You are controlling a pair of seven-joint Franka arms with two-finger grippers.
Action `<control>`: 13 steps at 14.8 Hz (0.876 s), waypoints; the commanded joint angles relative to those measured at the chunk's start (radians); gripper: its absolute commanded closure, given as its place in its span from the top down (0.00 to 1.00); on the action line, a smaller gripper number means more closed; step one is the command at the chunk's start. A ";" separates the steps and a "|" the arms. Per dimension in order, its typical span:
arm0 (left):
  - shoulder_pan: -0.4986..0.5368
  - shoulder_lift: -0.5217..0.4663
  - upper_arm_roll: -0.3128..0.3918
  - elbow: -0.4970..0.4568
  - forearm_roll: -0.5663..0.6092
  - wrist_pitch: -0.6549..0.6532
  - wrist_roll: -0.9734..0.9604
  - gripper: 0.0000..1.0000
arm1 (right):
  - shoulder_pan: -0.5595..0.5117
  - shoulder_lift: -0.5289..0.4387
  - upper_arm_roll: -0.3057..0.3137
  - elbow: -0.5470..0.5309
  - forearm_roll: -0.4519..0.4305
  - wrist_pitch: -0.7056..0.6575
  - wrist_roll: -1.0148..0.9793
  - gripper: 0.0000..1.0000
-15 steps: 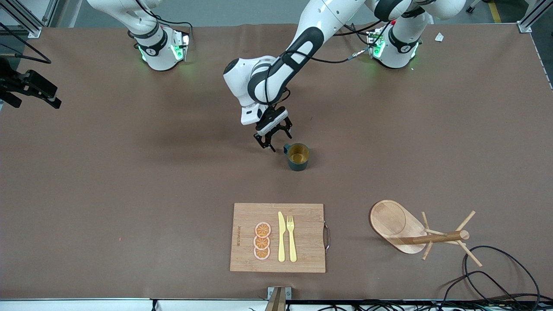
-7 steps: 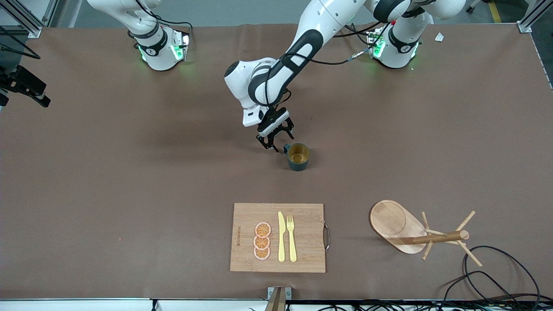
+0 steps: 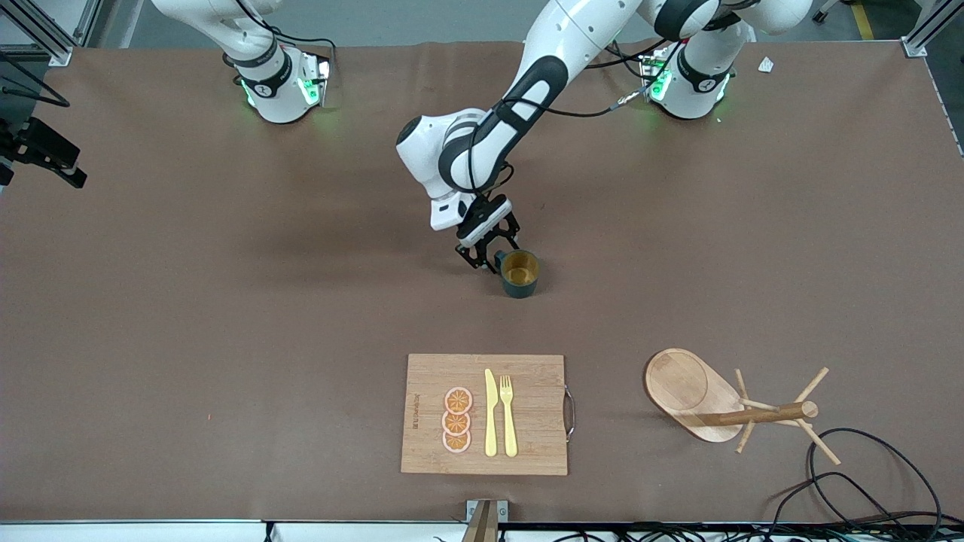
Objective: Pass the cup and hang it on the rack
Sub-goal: 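Close the left gripper on the mug handle and lift the mug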
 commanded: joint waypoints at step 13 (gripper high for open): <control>-0.012 0.011 0.003 0.020 0.022 -0.013 -0.011 0.20 | -0.005 0.008 -0.001 0.014 -0.023 -0.070 -0.007 1.00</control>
